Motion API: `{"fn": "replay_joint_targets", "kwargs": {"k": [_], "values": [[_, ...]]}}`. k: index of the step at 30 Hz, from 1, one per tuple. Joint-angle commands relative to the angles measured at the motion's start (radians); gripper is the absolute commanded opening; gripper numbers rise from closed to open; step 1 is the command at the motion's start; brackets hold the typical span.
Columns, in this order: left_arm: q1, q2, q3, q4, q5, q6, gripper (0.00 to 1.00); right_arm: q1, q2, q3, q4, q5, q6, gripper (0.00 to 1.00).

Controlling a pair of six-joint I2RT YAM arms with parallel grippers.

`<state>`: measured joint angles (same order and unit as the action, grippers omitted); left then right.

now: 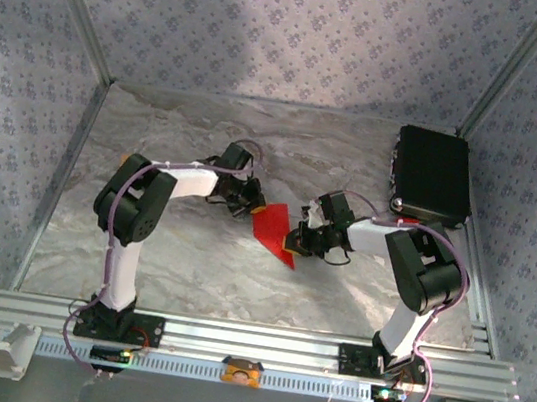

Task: Fold a paper plane with a square sheet of paper (pick it up from the middle)
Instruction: Fourth fold the wing at the center of the table.

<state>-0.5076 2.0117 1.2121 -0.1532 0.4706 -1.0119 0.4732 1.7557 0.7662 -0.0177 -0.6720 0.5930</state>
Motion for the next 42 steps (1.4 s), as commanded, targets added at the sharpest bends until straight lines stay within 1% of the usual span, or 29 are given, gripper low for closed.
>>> {"fn": "replay_joint_targets", "kwargs": {"k": [1,5,13,16,18,21,24,29,33,37,42], "values": [[0.039,0.030,0.027,-0.027,-0.096,0.025,0.00,-0.011,0.028,-0.050,-0.142,0.075,-0.021,0.00],[0.053,0.035,0.046,-0.052,-0.108,0.045,0.00,-0.012,0.031,-0.050,-0.139,0.071,-0.021,0.00],[0.067,0.003,0.041,-0.048,-0.123,0.073,0.00,-0.012,0.030,-0.048,-0.138,0.073,-0.021,0.00],[0.063,-0.056,-0.014,0.026,-0.121,0.047,0.00,-0.011,0.028,-0.049,-0.141,0.075,-0.021,0.00],[0.060,-0.103,-0.030,0.035,-0.133,0.048,0.01,-0.012,0.028,-0.050,-0.140,0.077,-0.021,0.00],[0.037,-0.155,-0.031,0.028,-0.129,0.072,0.02,-0.011,0.031,-0.049,-0.136,0.076,-0.017,0.00],[-0.012,-0.177,-0.036,0.003,-0.115,0.109,0.02,-0.011,0.027,-0.044,-0.144,0.085,-0.018,0.00],[-0.099,-0.146,-0.084,0.094,-0.053,0.098,0.01,-0.009,0.021,-0.053,-0.140,0.089,-0.013,0.00],[-0.140,-0.085,-0.085,0.154,-0.023,0.079,0.01,-0.009,0.021,-0.051,-0.143,0.091,-0.015,0.00],[-0.138,-0.015,-0.088,0.163,-0.027,0.066,0.00,-0.009,0.024,-0.050,-0.144,0.086,-0.018,0.00],[-0.100,0.007,-0.109,0.170,-0.030,0.067,0.00,-0.009,0.020,-0.052,-0.143,0.088,-0.018,0.00]]}}
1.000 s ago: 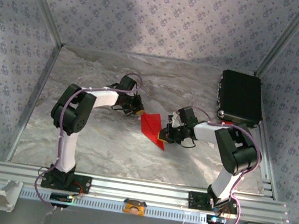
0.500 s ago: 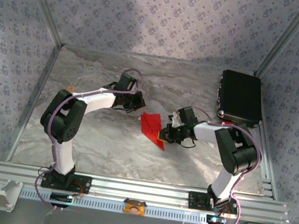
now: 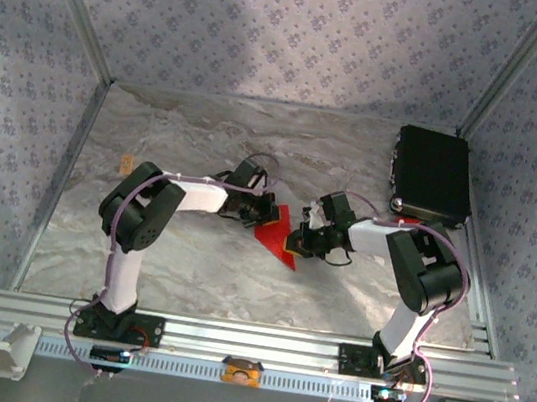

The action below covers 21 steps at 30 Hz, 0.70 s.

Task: Fold a paper plane with a square sheet of paper (pick it up from the middle)
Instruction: Fourth fold the wing at the center of the table.

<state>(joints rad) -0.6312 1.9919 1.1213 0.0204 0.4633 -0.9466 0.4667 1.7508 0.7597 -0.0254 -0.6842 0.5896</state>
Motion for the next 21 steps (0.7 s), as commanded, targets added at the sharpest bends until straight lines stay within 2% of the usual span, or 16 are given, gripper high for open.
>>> {"fn": "replay_joint_targets", "kwargs": {"k": [1,13,21], "values": [[0.034,0.026,-0.017,-0.015,-0.023,0.009,0.00,-0.003,0.023,-0.046,-0.134,0.101,-0.014,0.00],[0.132,0.033,0.058,-0.146,-0.051,0.090,0.00,-0.003,0.019,-0.054,-0.124,0.097,-0.013,0.00],[0.168,0.023,0.094,-0.160,-0.052,0.111,0.01,-0.002,0.015,-0.054,-0.124,0.094,-0.014,0.00]]}}
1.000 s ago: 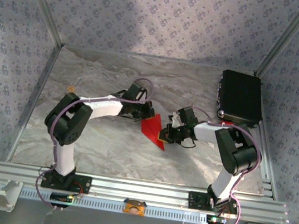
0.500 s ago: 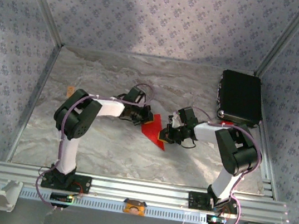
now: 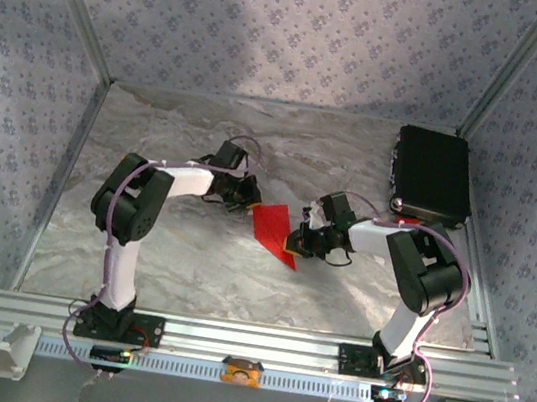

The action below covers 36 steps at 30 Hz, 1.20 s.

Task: Fold a paper plane with a square sheet of paper (pick it up from the middle)
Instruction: Fourth fold the wing at the center of the table.

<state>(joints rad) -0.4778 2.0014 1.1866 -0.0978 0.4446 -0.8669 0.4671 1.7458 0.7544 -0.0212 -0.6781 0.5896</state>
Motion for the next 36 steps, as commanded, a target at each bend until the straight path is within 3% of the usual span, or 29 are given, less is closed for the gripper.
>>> {"fn": "replay_joint_targets", "kwargs": {"k": [1,15,23,36], "values": [[0.016,0.009,0.033,-0.045,-0.034,0.032,0.01,-0.004,0.020,-0.048,-0.129,0.087,-0.014,0.00],[-0.072,-0.124,-0.021,0.006,-0.050,-0.007,0.05,-0.003,0.015,-0.050,-0.128,0.092,-0.011,0.00],[-0.167,-0.070,-0.063,0.058,-0.018,-0.044,0.04,-0.004,0.006,-0.049,-0.125,0.089,-0.009,0.00],[-0.168,-0.018,-0.097,0.027,-0.040,-0.059,0.01,0.019,-0.079,0.047,-0.164,0.028,-0.020,0.00]]}}
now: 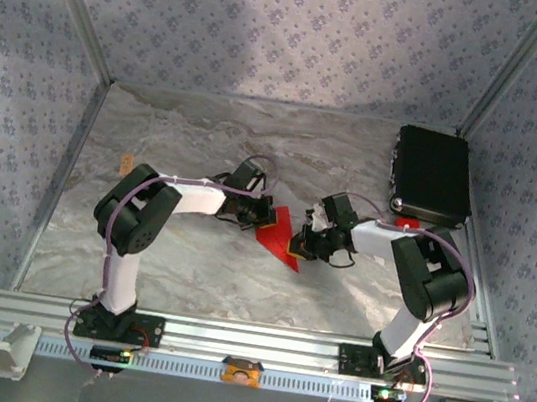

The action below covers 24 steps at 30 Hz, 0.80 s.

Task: Fold a paper plane with a square sheet of paper (pick it up from the middle)
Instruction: Fourth fold the wing at the center of the table.

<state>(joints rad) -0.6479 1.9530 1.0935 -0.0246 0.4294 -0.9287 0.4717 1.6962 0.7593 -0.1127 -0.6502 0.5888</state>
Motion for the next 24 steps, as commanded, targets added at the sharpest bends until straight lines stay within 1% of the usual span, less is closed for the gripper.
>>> {"fn": "replay_joint_targets", "kwargs": {"k": [1,5,7,13,20,24], "values": [[0.002,0.031,-0.006,-0.045,-0.025,0.002,0.01,0.021,-0.024,0.061,-0.076,-0.009,-0.027,0.00],[0.002,0.033,-0.004,-0.041,-0.023,0.001,0.00,0.062,0.046,0.141,-0.086,0.002,-0.029,0.00],[0.002,0.033,-0.001,-0.043,-0.021,0.004,0.01,0.079,0.089,0.176,-0.087,0.034,-0.027,0.00],[0.002,0.030,-0.007,-0.046,-0.022,0.008,0.00,0.063,0.171,0.200,-0.087,0.075,-0.033,0.00],[0.008,0.031,-0.014,-0.046,-0.027,0.009,0.00,0.054,0.090,0.069,-0.039,-0.010,-0.025,0.00],[0.011,0.038,-0.015,-0.038,-0.031,0.005,0.00,0.050,0.026,-0.006,-0.021,-0.012,-0.017,0.00]]}}
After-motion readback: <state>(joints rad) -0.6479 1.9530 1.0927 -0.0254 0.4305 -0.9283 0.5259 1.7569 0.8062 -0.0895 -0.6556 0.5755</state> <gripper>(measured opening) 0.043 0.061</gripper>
